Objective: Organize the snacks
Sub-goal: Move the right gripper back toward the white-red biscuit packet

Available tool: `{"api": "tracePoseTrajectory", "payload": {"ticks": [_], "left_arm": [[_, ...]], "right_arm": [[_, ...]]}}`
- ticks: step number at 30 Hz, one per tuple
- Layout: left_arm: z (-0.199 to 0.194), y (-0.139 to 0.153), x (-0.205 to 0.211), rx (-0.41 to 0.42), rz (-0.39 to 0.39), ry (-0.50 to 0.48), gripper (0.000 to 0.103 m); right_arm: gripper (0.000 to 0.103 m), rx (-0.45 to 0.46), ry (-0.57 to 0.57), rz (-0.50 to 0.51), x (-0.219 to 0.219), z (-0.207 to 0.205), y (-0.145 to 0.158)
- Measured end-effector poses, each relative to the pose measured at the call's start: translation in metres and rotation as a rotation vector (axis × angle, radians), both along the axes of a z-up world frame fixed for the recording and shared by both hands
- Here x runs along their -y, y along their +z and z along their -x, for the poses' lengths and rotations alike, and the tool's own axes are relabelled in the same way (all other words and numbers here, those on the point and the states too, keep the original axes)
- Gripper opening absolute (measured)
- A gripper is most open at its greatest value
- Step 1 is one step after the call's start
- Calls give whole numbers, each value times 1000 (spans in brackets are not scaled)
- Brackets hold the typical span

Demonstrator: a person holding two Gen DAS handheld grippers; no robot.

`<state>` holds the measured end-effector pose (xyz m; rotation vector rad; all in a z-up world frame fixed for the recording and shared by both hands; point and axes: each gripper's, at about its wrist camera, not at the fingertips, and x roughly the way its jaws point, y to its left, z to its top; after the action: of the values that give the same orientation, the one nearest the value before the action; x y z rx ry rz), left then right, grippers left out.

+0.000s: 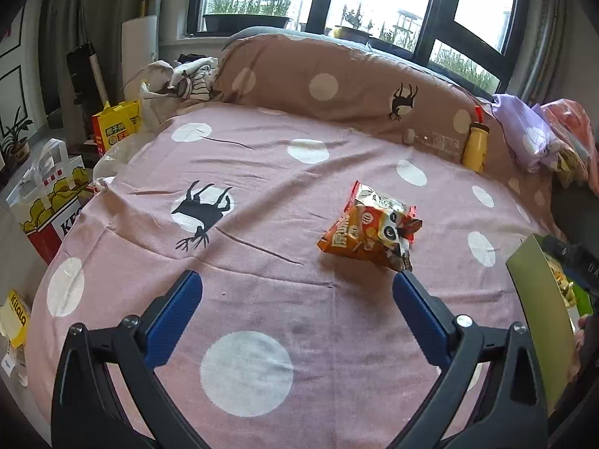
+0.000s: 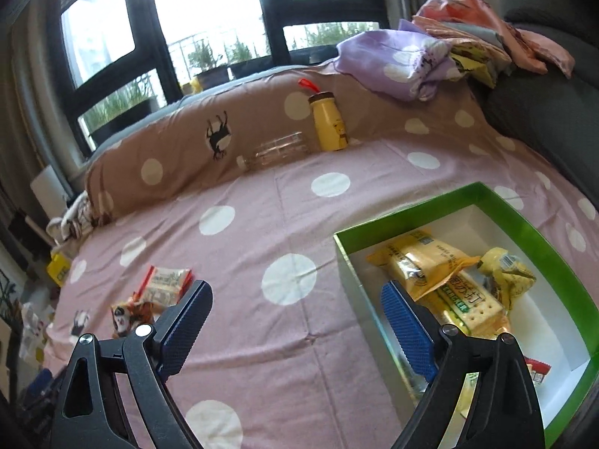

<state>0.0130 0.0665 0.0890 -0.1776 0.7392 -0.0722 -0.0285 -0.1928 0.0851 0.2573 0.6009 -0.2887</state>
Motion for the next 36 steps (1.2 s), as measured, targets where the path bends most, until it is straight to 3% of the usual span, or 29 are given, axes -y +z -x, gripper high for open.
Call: {"api": "tracePoseTrajectory", "payload": {"ticks": [8,13,18,26,30,36], "left_arm": [[-6,-1,-11,-33,30,4,102],[-8,2,-29,-53,87,28,102],[-10,2,-50,-77,149,69,102],[-17,-2,-57,-120,163,83,102],[-19,-4,-58,-130,156,87,102],[-24,-8,-57,-160,126,103,102]], "right_arm": [[92,-175,66,168,-48,-29,-40],[92,-218,135,53,-60,-35,-52],[92,-250,256,-183,-78,-53,-46],[96,-316,200,-148,-111,-156,-13],[96,-457,142,-212,-112,-210,-40],[97,-526,103,-109,-123,-233,-72]]}}
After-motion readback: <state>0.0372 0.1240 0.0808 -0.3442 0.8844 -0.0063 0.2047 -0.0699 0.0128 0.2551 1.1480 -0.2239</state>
